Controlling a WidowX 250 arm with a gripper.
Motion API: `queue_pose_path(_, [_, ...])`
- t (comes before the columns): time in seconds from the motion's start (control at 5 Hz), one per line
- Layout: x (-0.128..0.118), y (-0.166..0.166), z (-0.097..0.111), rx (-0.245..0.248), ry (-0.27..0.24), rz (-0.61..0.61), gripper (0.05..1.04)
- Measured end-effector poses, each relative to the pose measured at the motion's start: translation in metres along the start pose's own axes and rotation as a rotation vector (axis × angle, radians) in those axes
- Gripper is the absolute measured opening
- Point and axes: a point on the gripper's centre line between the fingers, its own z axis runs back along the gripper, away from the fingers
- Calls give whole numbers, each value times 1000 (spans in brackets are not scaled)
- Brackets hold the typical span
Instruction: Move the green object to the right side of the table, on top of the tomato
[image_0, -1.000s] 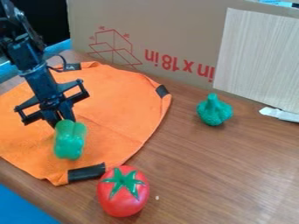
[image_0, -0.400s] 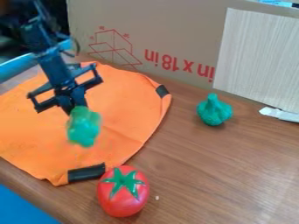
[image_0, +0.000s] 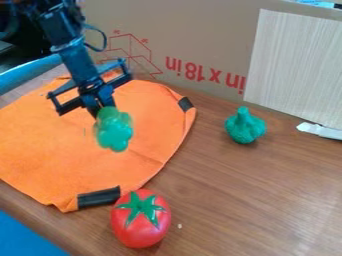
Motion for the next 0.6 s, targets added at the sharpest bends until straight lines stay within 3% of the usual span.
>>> queue_pose_path(0.6, [-40,-44,-23,-28,-44,-46,82])
